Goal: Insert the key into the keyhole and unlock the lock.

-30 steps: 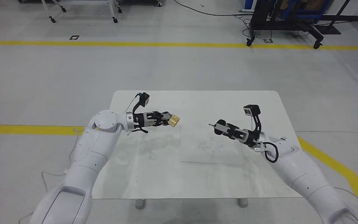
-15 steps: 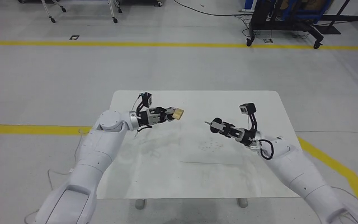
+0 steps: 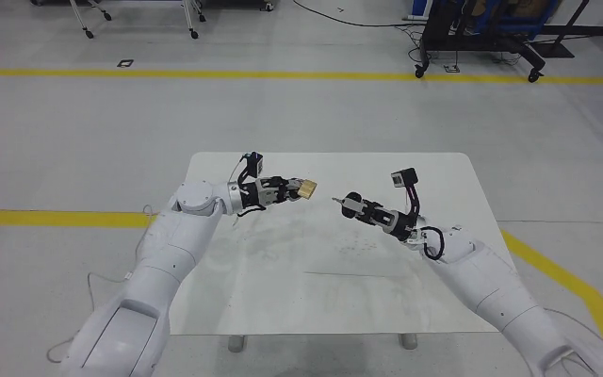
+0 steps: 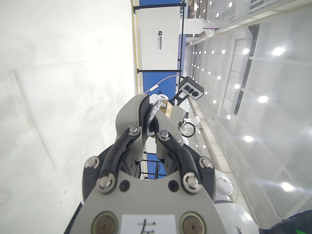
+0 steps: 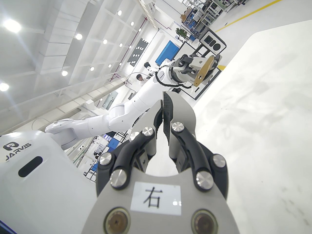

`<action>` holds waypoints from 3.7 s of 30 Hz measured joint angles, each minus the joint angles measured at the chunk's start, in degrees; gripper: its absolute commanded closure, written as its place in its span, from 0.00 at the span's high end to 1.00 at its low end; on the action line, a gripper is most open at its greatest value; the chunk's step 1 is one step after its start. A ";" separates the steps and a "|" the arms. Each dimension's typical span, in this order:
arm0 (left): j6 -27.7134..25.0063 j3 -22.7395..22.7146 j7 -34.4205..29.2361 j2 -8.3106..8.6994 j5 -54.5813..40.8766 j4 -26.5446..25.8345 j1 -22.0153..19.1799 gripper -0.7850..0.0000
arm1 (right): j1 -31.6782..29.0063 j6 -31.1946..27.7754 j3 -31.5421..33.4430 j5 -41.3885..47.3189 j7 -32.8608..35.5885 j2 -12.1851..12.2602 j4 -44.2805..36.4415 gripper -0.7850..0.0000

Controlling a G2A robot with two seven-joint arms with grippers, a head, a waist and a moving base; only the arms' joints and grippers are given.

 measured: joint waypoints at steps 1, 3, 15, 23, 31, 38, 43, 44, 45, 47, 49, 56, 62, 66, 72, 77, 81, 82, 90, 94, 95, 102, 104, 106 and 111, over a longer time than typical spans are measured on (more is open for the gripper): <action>0.21 0.00 0.41 0.01 0.02 -0.33 0.36 0.00 | -0.02 0.04 0.02 0.00 -0.05 -0.01 -0.03 0.00; 1.41 -0.12 0.68 -0.02 -0.99 -1.08 1.58 0.00 | -0.18 1.70 0.20 -0.87 -1.65 -0.19 -0.57 0.00; 2.76 1.26 -9.61 -2.00 -10.37 3.61 1.77 0.00 | 0.14 4.05 0.74 1.42 -8.08 -2.67 -2.51 0.00; 2.04 2.16 -12.26 -2.94 -11.57 6.38 0.64 0.00 | 2.54 7.73 -1.06 -2.73 -11.69 -5.02 0.37 0.00; 3.64 2.14 -12.25 -3.56 -13.19 8.20 -0.08 0.00 | 3.26 9.96 -2.17 -4.36 -7.20 -6.27 0.68 0.00; 5.36 1.56 -10.10 -3.96 -14.48 10.35 -1.03 0.00 | 1.19 7.10 1.00 -3.50 -4.66 -5.86 -0.81 0.00; 6.56 1.22 -7.52 -4.05 -14.55 11.61 -1.68 0.00 | -0.21 6.43 2.61 -2.52 -4.47 -5.51 -2.70 0.00; 6.57 1.23 -7.51 -4.05 -14.51 11.62 -1.68 0.00 | -0.17 6.44 2.57 -2.57 -4.47 -5.51 -2.63 0.00; 6.56 1.24 -7.55 -4.05 -14.50 11.61 -1.68 0.00 | -0.15 6.45 2.56 -2.59 -4.47 -5.52 -2.61 0.00; 6.53 1.24 -7.60 -4.05 -14.52 11.59 -1.67 0.00 | -0.15 6.46 2.55 -2.60 -4.48 -5.52 -2.60 0.00; 6.53 1.24 -7.60 -4.05 -14.52 11.59 -1.66 0.00 | -0.15 6.46 2.55 -2.60 -4.48 -5.52 -2.60 0.00; 11.10 1.91 -3.30 -3.71 -11.53 7.28 0.76 0.00 | -0.74 5.28 4.68 -10.18 -8.59 -5.24 -3.31 0.00; 18.13 2.97 -3.53 -3.30 -8.36 5.74 1.06 0.00 | -3.80 3.62 12.68 -40.27 -17.11 -2.96 -8.18 0.00; 20.80 4.10 -2.39 -3.36 -5.90 5.41 1.09 0.00 | -9.66 7.40 18.86 -61.09 -22.41 -1.23 -18.25 0.00; 21.14 3.76 -1.15 -3.40 -6.42 5.44 1.03 0.00 | -16.50 19.50 22.63 -81.04 -21.68 -0.19 -31.08 0.00; 21.14 3.77 -1.18 -3.40 -6.40 5.44 1.04 0.00 | -16.26 17.45 22.55 -79.25 -21.72 -0.21 -30.22 0.00; 21.54 3.32 0.63 -3.34 -6.96 4.34 1.98 0.00 | -15.92 18.02 21.70 -81.01 -20.66 -0.20 -31.50 0.00; 21.93 3.16 1.58 -3.27 -6.97 3.82 2.34 0.00 | -15.58 18.50 20.78 -83.28 -19.48 -0.23 -32.61 0.00; 29.48 3.02 5.96 -3.02 -6.51 1.46 3.52 0.00 | -12.90 22.48 10.91 -116.67 -6.68 -0.99 -42.18 0.00; 32.54 3.32 5.67 -3.10 -6.73 1.36 3.61 0.00 | -11.56 21.14 7.98 -121.90 -3.40 -1.53 -43.68 0.00; 33.20 3.32 6.12 -3.15 -6.92 1.42 3.57 0.00 | -11.25 20.64 7.30 -122.53 -2.64 -1.68 -43.96 0.00; 34.82 3.39 6.33 -3.33 -7.66 1.68 3.38 0.00 | -9.33 16.24 2.53 -126.58 0.55 -2.66 -44.95 0.00; 34.90 3.40 6.56 -3.36 -7.73 1.73 3.36 0.00 | -8.87 15.91 1.48 -127.48 1.46 -2.99 -44.88 0.00; 34.95 3.43 6.58 -3.38 -7.78 1.73 3.35 0.00 | -8.48 15.92 0.66 -128.19 2.49 -3.29 -44.69 0.00; 35.65 3.73 6.84 -3.48 -7.58 2.00 3.30 0.00 | -7.20 15.21 -0.96 -128.31 3.67 -4.12 -43.63 0.00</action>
